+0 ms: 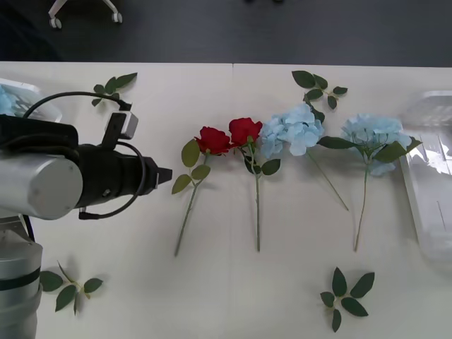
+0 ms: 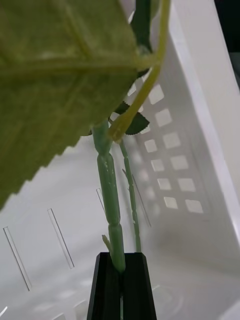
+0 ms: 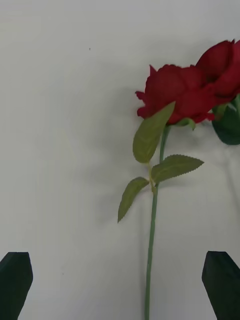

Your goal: Put the red flowers into the right box and the blue flowers into the left box

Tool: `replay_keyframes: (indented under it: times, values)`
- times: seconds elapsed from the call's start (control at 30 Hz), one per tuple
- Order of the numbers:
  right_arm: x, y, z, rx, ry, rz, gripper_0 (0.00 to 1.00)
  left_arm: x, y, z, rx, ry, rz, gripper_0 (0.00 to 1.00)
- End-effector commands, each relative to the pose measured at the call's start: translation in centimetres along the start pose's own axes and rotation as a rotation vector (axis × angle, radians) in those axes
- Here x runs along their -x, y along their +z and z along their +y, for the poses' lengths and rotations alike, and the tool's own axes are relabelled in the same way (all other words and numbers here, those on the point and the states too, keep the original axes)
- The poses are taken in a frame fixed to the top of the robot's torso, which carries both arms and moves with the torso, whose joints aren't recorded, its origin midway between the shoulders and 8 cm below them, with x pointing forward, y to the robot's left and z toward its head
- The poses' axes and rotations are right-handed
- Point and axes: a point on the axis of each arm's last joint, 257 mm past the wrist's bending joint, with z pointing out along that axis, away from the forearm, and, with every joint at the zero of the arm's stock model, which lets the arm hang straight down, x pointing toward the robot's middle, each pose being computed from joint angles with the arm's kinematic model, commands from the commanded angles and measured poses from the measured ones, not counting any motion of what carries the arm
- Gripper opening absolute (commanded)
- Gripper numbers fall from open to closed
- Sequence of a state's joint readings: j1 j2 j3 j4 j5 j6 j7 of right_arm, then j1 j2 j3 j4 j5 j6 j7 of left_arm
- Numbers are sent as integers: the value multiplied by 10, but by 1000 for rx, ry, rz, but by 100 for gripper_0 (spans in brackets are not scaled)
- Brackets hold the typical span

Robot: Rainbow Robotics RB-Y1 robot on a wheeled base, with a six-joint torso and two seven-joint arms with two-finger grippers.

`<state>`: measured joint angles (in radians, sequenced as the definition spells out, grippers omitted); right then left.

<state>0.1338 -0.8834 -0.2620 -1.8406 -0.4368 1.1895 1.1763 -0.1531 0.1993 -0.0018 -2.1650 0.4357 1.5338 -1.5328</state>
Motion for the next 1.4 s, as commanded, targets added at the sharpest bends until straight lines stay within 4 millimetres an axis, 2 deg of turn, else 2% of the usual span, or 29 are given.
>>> replay_keyframes:
  times: [0.03, 0.1, 0.17, 0.23, 0.27, 0.57, 0.7, 0.83, 1.1, 1.4]
  values:
    - [31, -10, -3, -9, -37, -61, 0, 6, -1, -8, 58, -31, 30, 100]
    - [32, -10, -3, -10, -43, -65, 0, 3, 4, -10, 77, -29, 53, 100]
    - [32, -9, -1, -12, -56, -72, 24, 1, 12, -13, 90, -28, 75, 100]
    - [33, -7, 1, -23, -85, -86, 63, -1, 25, -16, 107, -34, 110, 100]
    - [32, -6, 2, -25, -91, -86, 66, -1, 28, -16, 111, -40, 116, 100]
    - [37, -8, 5, -29, -109, -104, 68, 1, 64, -24, 137, -70, 221, 100]
    - [40, -14, 23, 25, -87, -105, 68, 5, 79, -31, 132, -78, 239, 100]
    - [47, -34, 48, 76, -88, -84, 68, 9, 99, -43, 113, -89, 239, 100]
    - [55, -86, 120, 233, -129, -72, 68, 8, 128, -50, 109, -93, 267, 100]
    - [38, -138, 186, 391, -243, -88, 68, 0, 143, -54, 110, -69, 292, 100]
